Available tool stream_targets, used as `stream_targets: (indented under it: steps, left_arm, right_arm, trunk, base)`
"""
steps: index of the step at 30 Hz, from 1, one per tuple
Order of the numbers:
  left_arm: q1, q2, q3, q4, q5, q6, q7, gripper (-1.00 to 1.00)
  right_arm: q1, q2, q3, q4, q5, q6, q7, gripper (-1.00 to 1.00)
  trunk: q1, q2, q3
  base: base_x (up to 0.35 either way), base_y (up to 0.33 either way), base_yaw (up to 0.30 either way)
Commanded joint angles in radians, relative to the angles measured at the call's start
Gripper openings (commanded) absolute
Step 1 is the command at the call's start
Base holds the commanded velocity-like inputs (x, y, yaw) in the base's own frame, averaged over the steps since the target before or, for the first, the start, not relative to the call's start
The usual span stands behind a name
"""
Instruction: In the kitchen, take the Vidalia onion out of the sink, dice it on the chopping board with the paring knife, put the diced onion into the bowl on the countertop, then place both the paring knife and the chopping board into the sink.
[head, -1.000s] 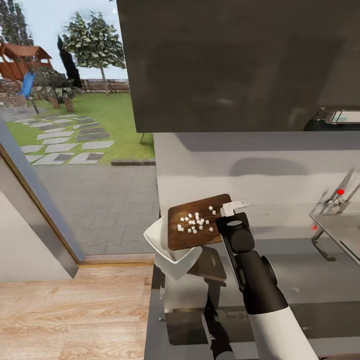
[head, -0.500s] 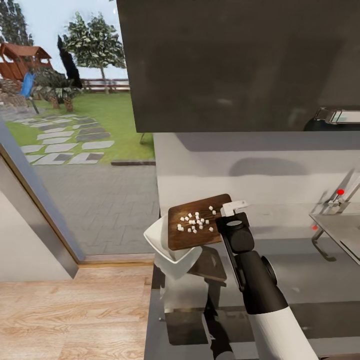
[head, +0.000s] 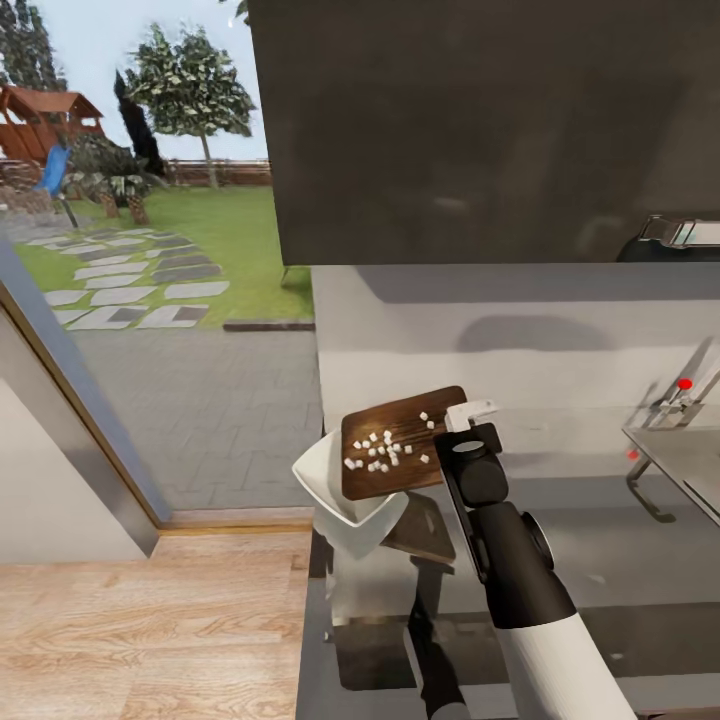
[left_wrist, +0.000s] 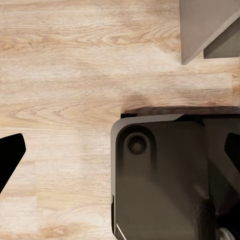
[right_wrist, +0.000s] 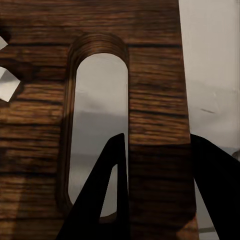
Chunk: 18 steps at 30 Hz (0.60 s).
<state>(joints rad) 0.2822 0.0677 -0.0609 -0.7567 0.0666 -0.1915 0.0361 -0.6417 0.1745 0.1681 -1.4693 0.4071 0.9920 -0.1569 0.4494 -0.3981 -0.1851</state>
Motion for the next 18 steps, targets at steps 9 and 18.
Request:
stream_targets:
  steps: [9, 18]
  left_arm:
    - [0.0, 0.001, -0.005, -0.001, 0.007, -0.002, 0.004, 1.0]
    - [0.0, 0.001, -0.005, -0.001, 0.007, -0.002, 0.004, 1.0]
  right_arm:
    - [-0.001, 0.0, 0.013, 0.0, 0.017, 0.004, -0.01, -1.0]
    - [-0.001, 0.0, 0.028, 0.0, 0.082, 0.004, -0.009, -1.0]
  trunk:
    - [0.001, -0.002, -0.002]
    - [0.001, -0.002, -0.002]
  base:
    - [0.0, 0.0, 0.0]
    - [0.0, 0.0, 0.0]
